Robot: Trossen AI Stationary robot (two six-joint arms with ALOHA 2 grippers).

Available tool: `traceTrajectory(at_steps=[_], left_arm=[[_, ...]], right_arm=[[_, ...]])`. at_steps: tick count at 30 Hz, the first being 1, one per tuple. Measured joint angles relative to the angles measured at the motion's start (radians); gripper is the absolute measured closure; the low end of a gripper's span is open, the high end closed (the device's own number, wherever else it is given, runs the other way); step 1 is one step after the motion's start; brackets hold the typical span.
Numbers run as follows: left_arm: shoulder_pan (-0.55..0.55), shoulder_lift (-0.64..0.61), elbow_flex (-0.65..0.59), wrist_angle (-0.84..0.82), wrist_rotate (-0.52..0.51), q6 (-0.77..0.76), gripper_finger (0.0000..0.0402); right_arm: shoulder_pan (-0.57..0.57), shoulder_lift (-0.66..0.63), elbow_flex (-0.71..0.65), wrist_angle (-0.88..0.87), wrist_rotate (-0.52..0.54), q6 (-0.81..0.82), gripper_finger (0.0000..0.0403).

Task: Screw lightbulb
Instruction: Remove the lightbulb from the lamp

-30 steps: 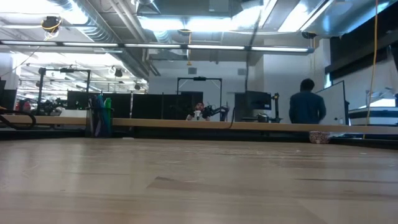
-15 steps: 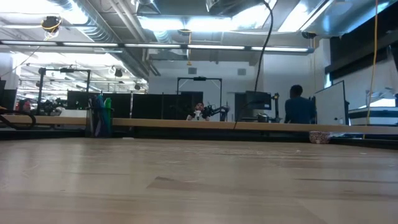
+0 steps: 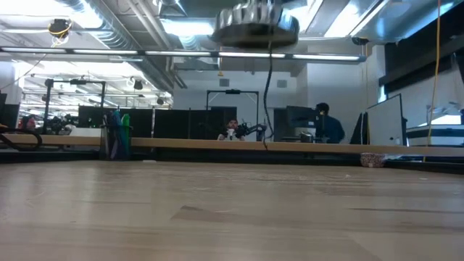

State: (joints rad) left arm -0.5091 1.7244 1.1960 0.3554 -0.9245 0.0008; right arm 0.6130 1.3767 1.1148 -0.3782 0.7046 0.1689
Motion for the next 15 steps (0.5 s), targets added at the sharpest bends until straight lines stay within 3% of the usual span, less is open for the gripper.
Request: traceTrajectory(at_steps=[6,11,15], left_arm=[[0.005,0.024,-0.058,-0.124,0.045,-0.267,0.0259],[0.001,0.032,-0.115,-0.148,0.092,-0.362,0.0256],[0.006,0.032,-0.154,-0.17,0.114,-0.41,0.0243]], right_arm=[[0.003,0.031,-0.159,0.219,-0.009,0.013,0.0073],[0.0,0.034,-0.312,0.477,-0.009,0.013,0.0091],[-0.027,0.034,-0.352,0.566,-0.022,-0.005,0.0093]])
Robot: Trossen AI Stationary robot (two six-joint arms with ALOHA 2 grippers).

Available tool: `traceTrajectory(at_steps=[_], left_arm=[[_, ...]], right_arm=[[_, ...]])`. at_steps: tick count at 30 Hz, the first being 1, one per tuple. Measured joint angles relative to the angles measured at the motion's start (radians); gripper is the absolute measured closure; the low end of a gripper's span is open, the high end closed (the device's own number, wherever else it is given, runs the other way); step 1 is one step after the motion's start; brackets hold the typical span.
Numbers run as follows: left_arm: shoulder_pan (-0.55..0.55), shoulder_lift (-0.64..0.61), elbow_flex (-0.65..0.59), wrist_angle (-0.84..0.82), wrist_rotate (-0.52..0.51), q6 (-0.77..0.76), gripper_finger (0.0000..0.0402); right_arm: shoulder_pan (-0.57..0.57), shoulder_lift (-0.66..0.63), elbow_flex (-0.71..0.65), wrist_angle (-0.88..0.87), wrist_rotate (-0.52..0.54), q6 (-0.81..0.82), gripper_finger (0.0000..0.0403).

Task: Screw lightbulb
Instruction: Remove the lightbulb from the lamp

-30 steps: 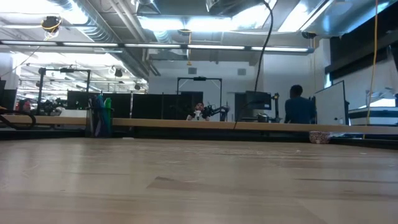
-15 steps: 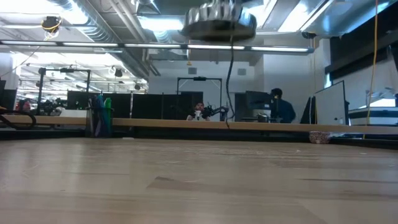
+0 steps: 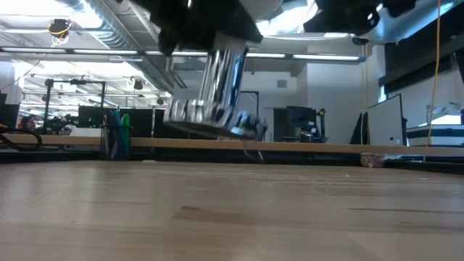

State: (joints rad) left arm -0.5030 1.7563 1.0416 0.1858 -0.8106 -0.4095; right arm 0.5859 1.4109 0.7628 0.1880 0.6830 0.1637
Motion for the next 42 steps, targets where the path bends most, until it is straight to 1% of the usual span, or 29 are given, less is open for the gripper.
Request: traceTrajectory(at_steps=[4,8,12,17,21,27,37,42], left_arm=[[0.008,0.0,-0.016,-0.004,0.03,-0.006,0.0222],[0.017,0.0,-0.018,-0.056,0.085,-0.005,0.0193],[0.026,0.0,-0.018,-0.103,0.166,-0.01,0.0167],[0.024,-0.004,-0.018,-0.236,0.304,-0.004,0.0156],[0.018,-0.024,-0.014,-0.33,0.369,-0.026,0.0155],[0.018,-0.098,0.0,-0.488,0.382,-0.033,0.0155],[-0.009,-0.252,0.043,-0.642,0.383,-0.045,0.0155],[-0.022,-0.321,0.071,-0.67,0.382,-0.055,0.0155]], right_arm=[[-0.035,0.011,-0.001,-0.002,-0.047,-0.012,0.0093],[-0.053,0.033,-0.001,-0.003,-0.097,-0.012,0.0093],[-0.052,0.043,-0.001,-0.005,-0.1,-0.014,0.0093],[-0.052,0.043,-0.001,-0.004,-0.1,-0.015,0.0093],[-0.052,0.043,-0.001,-0.004,-0.099,-0.02,0.0093],[-0.052,0.043,-0.001,-0.004,-0.092,-0.033,0.0093],[-0.052,0.043,-0.001,-0.004,-0.092,-0.037,0.0093],[-0.052,0.043,-0.001,-0.004,-0.092,-0.038,0.0093]])
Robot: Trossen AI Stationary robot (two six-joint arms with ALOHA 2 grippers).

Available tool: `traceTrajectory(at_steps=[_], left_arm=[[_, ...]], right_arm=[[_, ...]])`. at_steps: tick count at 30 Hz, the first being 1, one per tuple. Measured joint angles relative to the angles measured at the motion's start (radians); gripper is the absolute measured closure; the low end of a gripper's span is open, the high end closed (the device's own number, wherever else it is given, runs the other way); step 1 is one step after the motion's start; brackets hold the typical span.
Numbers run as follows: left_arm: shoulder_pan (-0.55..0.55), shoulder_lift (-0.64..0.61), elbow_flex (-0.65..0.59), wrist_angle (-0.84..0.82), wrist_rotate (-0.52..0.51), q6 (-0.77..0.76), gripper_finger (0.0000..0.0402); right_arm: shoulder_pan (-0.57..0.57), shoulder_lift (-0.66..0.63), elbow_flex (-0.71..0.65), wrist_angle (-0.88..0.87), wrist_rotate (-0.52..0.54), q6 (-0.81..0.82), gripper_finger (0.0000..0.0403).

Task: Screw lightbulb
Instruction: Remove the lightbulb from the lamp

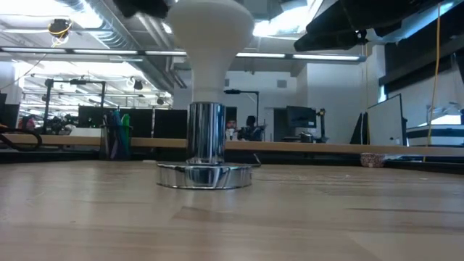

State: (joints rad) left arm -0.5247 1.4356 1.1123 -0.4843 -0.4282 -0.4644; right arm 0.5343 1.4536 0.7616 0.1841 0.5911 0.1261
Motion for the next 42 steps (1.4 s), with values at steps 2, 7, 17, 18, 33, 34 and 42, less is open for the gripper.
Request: traceTrajectory(at_steps=[2,7,17,18,33,34,42], left_arm=[[0.0,-0.024,0.013,0.002,0.0,0.002,0.0155],[0.003,-0.038,0.054,0.019,-0.003,0.089,0.0155],[0.085,0.085,0.291,-0.057,0.078,0.291,0.0155],[0.092,0.106,0.338,-0.098,0.082,0.301,0.0155],[0.127,0.249,0.464,-0.362,0.089,0.362,0.0155],[0.127,0.248,0.464,-0.362,0.089,0.359,0.0155],[0.135,0.261,0.465,-0.384,0.098,0.403,0.0155]], right_arm=[[0.0,0.0,0.0,0.0,0.0,0.0,0.0093],[0.0,0.0,0.0,0.0,0.0,0.0,0.0093],[0.0,0.0,0.0,0.001,-0.029,0.018,0.0093],[-0.005,0.007,0.0,0.014,-0.047,0.024,0.0093],[-0.19,0.457,-0.001,0.488,-0.277,-0.032,0.0093],[-0.2,0.478,0.001,0.511,-0.287,-0.025,0.0093],[-0.215,0.552,0.045,0.523,-0.357,-0.066,0.0093]])
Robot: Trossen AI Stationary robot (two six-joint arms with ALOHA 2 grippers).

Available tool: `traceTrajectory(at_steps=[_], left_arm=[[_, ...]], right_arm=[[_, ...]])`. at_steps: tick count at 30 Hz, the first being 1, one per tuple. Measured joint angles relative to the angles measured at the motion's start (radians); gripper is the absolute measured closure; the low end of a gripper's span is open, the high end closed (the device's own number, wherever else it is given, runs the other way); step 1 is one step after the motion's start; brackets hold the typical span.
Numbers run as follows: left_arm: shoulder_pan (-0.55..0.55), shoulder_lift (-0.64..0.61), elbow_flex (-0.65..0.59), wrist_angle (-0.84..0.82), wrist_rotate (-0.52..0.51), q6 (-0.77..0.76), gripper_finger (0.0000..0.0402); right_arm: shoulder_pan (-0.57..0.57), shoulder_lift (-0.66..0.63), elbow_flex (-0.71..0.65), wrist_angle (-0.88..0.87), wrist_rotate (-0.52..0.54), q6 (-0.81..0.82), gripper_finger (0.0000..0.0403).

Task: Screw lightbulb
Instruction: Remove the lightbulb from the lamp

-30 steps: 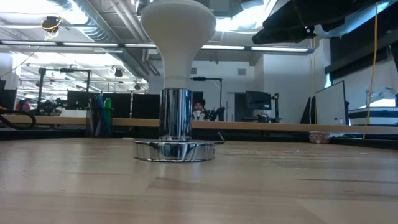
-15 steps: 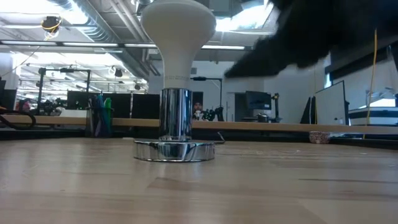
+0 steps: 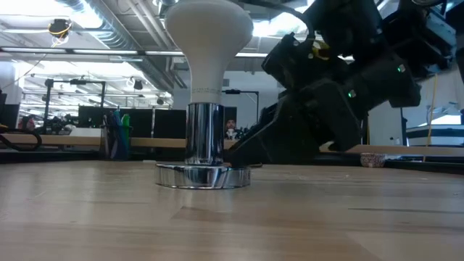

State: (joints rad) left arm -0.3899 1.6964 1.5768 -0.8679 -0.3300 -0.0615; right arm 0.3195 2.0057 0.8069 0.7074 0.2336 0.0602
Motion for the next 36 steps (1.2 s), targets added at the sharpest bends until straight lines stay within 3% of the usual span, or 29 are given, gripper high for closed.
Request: traceTrajectory(at_steps=[6,14,18,28,31,36], left_arm=[[0.032,0.032,0.001,0.004,0.151,0.036,0.0155],[0.075,0.049,0.003,-0.003,0.172,0.02,0.0155],[0.076,0.048,0.003,-0.021,0.163,-0.116,0.0155],[0.075,0.051,0.002,-0.017,0.07,-0.74,0.0155],[0.074,0.055,0.002,-0.006,0.053,-0.797,0.0155],[0.073,0.035,0.021,-0.024,0.011,-0.743,0.0155]], right_arm=[[0.0,0.011,0.002,-0.003,0.0,-0.003,0.0093],[0.0,0.012,0.003,-0.014,0.0,-0.004,0.0093],[0.0,0.012,0.003,-0.018,0.015,-0.004,0.0093],[0.002,0.013,0.002,-0.026,0.037,0.018,0.0093],[0.002,0.013,0.002,-0.025,0.037,0.019,0.0093],[0.002,0.014,0.001,-0.026,0.04,0.021,0.0093]])
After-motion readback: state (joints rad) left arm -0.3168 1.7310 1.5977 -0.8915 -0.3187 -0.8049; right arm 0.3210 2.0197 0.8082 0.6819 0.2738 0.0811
